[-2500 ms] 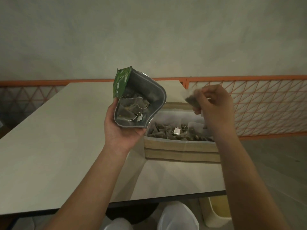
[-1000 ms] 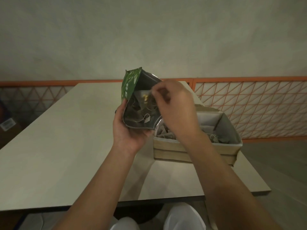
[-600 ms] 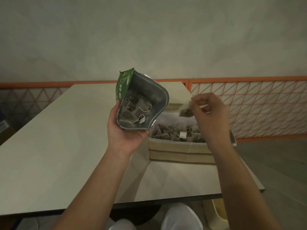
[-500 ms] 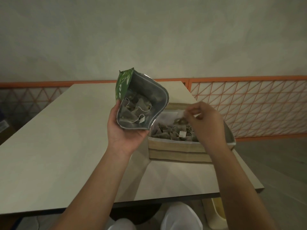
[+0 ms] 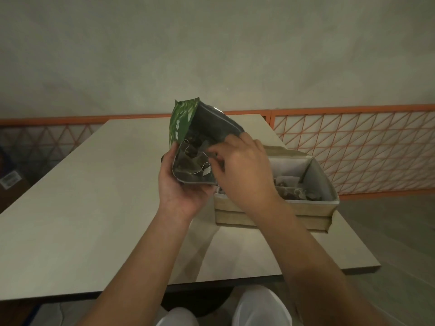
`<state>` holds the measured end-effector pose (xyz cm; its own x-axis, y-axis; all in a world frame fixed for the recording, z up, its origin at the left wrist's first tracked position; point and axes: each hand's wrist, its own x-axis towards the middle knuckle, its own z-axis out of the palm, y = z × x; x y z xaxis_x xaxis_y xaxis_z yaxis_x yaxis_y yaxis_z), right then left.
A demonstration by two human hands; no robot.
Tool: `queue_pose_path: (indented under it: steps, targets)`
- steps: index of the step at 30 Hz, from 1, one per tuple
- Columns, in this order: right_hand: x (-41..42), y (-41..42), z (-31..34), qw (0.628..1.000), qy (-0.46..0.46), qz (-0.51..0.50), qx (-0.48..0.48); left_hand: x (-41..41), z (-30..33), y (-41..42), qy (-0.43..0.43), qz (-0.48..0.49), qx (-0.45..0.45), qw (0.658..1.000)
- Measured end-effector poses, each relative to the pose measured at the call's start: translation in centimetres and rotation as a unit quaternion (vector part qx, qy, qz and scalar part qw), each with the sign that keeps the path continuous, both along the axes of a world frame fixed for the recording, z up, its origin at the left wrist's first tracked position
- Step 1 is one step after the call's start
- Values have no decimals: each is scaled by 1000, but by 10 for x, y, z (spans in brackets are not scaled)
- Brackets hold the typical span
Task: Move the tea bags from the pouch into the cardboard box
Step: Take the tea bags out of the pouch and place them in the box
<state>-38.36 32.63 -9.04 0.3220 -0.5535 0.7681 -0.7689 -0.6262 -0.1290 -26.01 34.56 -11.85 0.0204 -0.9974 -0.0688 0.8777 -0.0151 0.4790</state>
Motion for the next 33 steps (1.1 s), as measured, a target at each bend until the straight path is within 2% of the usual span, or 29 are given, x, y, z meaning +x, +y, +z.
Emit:
queue_pose_path:
  steps: [2, 4, 11, 14, 17, 21, 25, 28, 32, 33]
  targets:
    - [11, 0, 4, 995, 75, -62, -4, 1, -1, 0, -3, 6, 2, 1000]
    - [18, 0, 6, 991, 107, -80, 28, 1, -1, 0, -5, 6, 2, 1000]
    - [26, -6, 2, 989, 98, -101, 47, 4, -2, 0, -8, 3, -2, 1000]
    - [18, -9, -3, 998, 2, -45, 33, 6, -2, -1, -10, 4, -13, 1000]
    - [3, -7, -1, 988, -128, 49, 66, 7, -2, -2, -10, -2, -28, 1000]
    - [-24, 0, 9, 926, -321, 139, 141, 12, -4, -5, -12, -3, -46, 999]
    - [-50, -6, 8, 873, -439, 101, 185, 18, -6, -7, 11, -2, -48, 999]
    - [-59, -18, 2, 873, -421, 57, 241, 16, -8, -5, 23, -3, -49, 999]
    - [-56, -29, -11, 892, -274, 19, 358, 12, -7, 0, 27, -6, -55, 998]
    - [-52, -28, -15, 903, -239, 8, 358, 11, -7, 0, 28, -6, -56, 998]
